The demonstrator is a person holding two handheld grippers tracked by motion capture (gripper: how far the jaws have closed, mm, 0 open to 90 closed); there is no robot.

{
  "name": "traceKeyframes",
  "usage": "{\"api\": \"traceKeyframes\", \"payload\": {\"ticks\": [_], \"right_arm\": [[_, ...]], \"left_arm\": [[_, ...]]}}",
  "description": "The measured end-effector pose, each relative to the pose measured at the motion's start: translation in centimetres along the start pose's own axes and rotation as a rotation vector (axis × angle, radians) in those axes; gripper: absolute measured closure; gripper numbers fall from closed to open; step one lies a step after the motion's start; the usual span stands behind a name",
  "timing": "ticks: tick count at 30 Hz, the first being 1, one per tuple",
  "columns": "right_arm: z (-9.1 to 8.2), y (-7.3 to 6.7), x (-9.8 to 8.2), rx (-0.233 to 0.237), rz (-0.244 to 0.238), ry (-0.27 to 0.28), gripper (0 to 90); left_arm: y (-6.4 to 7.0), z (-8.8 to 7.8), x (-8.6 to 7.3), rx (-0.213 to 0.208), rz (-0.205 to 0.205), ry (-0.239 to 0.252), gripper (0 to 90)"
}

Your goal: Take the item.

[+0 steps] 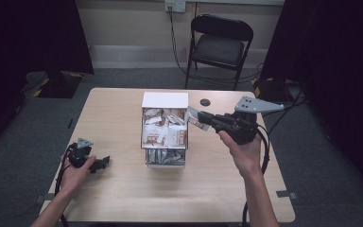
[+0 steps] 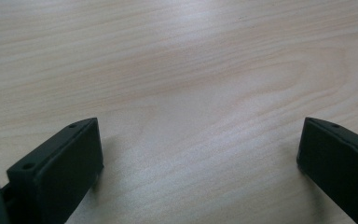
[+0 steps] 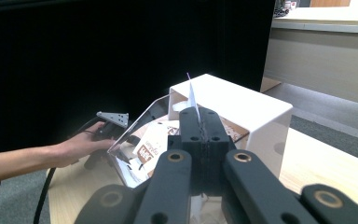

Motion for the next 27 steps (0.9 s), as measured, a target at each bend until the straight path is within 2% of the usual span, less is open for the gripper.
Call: {"api": "traceKeyframes", "payload": {"ticks": [5,6,9,10,12,27], "right_arm": [[-0.2,0.7,-0.3,-0.015,0.007,0.002,90.0],[-0.3,1.3,-0.6,-0.032,0.015,-0.004,90.0],[-0.3,1.7,-0.8,-0.039,0.022,-0.007,90.0],[-0.4,2.3,-1.1,-0.050,0.030,-0.011,90.0],[-0.4,2.4,-1.1,-0.053,0.031,-0.010,90.0],[0.0,4.9,-3.3,-0.126,0.051,-0.065,90.0]], "left_arm": [[0.0,0.0,0.0,-0.001,0.001,0.000,0.0],[0.0,0.0,0.0,0.000,0.000,0.000,0.0],[0.0,0.0,0.0,0.000,0.002,-0.002,0.0],[0.0,0.0,0.0,0.000,0.000,0.000,0.0],[0.0,0.0,0.0,0.000,0.000,0.000,0.0],[0.0,0.0,0.0,0.000,0.002,-0.002,0.0]]}}
Point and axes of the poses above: each handheld gripper's, and its own axes: z roughly forward along the jaws, x roughly out of its top, y roughly to its right, the point moved 8 cm from there along z, roughly forward along the jaws, and after that the axes turned 4 degrees about -x, right-handed, at the moved point
